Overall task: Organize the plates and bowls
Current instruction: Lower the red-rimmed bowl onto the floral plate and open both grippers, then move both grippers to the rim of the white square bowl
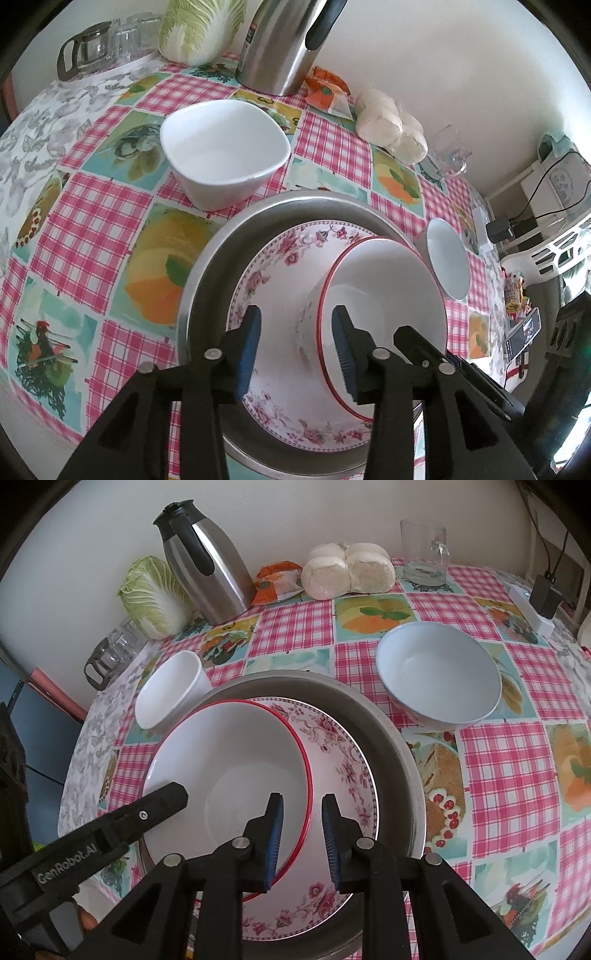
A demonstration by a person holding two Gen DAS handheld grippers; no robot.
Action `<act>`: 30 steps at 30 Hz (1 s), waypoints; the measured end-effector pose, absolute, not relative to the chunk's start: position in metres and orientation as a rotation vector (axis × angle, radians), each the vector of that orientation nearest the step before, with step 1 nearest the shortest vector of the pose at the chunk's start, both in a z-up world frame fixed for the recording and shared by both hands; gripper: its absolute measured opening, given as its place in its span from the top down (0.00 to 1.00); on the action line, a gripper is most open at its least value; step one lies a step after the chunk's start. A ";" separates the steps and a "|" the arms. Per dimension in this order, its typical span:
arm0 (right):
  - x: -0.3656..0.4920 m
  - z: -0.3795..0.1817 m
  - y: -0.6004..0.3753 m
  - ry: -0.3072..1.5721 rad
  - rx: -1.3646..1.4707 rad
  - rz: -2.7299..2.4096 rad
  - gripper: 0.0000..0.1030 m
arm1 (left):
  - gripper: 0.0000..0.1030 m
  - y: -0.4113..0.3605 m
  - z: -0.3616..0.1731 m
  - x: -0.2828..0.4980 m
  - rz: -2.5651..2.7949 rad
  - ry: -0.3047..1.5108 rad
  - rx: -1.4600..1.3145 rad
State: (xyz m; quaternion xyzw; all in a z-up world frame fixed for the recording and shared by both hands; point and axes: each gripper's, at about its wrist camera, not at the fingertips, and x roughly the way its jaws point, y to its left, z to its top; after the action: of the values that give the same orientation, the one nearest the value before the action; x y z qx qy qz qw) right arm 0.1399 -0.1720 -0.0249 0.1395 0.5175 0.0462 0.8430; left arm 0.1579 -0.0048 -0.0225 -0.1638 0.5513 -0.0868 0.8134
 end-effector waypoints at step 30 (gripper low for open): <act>0.129 -0.003 -0.179 1.007 0.271 0.063 0.17 | 0.11 0.008 -0.001 0.149 -0.101 1.027 -0.261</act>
State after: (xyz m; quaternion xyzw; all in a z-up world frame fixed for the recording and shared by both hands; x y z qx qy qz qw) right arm 0.1293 -0.1786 -0.0030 0.1294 0.4807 0.0300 0.8667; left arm 0.1495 0.0078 -0.0005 -0.1245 0.4895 -0.0481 0.8617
